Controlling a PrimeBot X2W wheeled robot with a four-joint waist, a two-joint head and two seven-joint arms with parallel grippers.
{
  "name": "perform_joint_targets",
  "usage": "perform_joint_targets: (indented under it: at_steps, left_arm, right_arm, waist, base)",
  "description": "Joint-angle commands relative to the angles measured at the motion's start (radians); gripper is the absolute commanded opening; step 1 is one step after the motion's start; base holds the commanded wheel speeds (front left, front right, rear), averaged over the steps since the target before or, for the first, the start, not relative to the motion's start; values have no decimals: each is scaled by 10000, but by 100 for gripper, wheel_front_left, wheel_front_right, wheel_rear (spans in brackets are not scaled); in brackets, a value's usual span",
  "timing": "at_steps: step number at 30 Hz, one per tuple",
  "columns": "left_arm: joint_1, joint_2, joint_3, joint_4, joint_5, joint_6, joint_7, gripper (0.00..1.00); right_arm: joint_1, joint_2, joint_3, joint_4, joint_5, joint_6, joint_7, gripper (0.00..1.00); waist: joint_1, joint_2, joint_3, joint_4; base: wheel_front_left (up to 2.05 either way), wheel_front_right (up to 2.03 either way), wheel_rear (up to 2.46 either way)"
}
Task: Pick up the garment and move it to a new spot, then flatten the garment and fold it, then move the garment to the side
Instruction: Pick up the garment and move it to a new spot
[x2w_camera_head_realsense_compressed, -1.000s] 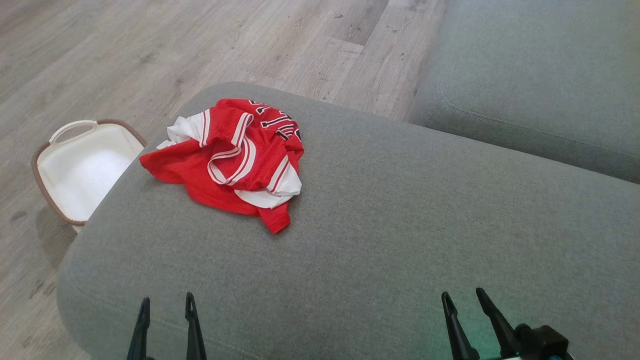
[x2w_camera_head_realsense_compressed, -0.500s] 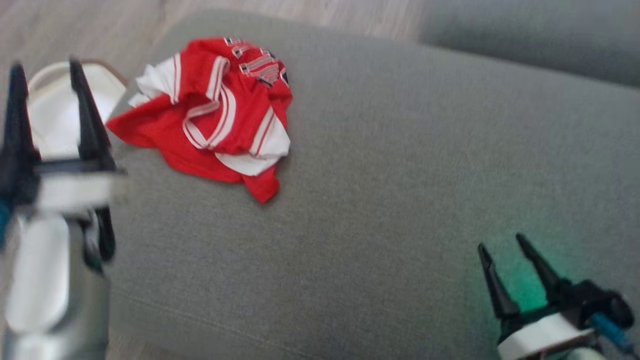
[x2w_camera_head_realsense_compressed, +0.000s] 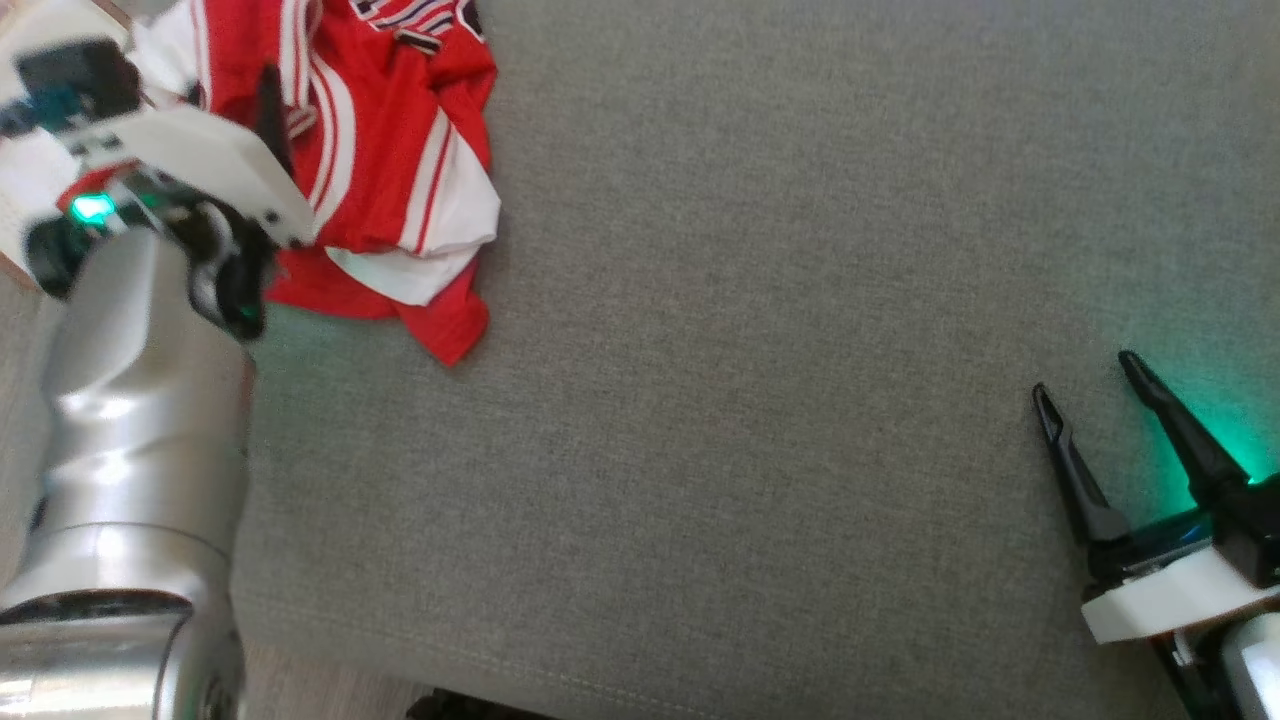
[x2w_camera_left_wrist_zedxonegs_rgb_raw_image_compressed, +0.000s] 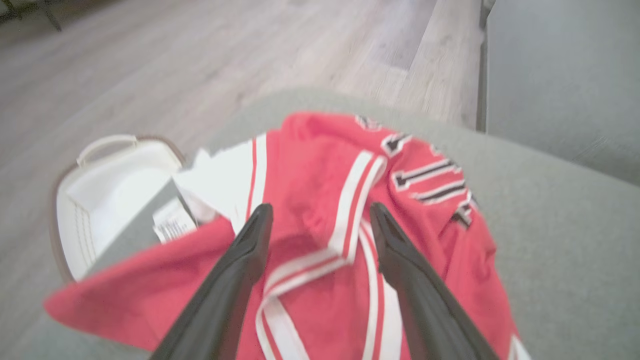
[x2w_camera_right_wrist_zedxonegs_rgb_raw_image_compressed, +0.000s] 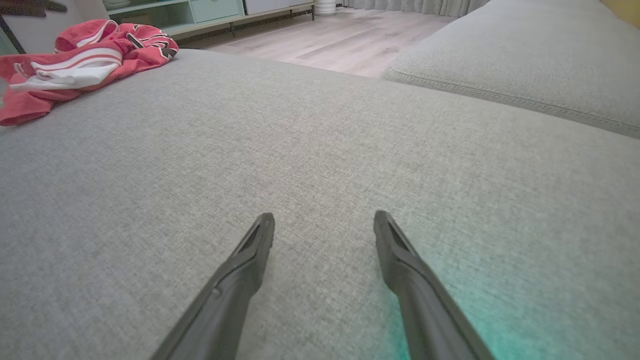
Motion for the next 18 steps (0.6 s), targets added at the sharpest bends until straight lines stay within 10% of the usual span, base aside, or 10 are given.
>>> perform_joint_targets:
  at_steps: [1, 10, 11, 12, 18]
  left_arm:
    - [-275, 375, 354, 240, -194, -29, 109, 100]
    - [-548, -122, 54, 2274, -604, -432, 456, 100]
    - [-549, -165, -6, 2367, -672, -465, 572, 71]
    - [-559, -189, -39, 2423, -770, -486, 664, 0]
    - [-482, -59, -872, 1681, -1233, -508, 92, 0]
  right_arm:
    - [16, -284, 88, -512, -56, 67, 77, 100]
    - [4, -496, -118, -1172, -76, 67, 473, 100]
    - [-20, -498, -115, -1204, -79, 67, 494, 100]
    - [-43, -495, -119, -1236, -79, 67, 509, 100]
    - [-112, -468, -158, -1243, -77, 67, 504, 100]
  waist:
    - [-3, 0, 377, -116]
    - [-3, 0, 864, -80]
    - [-3, 0, 890, -83]
    - [-3, 0, 919, -85]
    - [-3, 0, 948, -111]
  base:
    - [0, 0, 0]
    - [0, 0, 0]
    - [0, 0, 0]
    - [0, 0, 0]
    - [0, 0, 0]
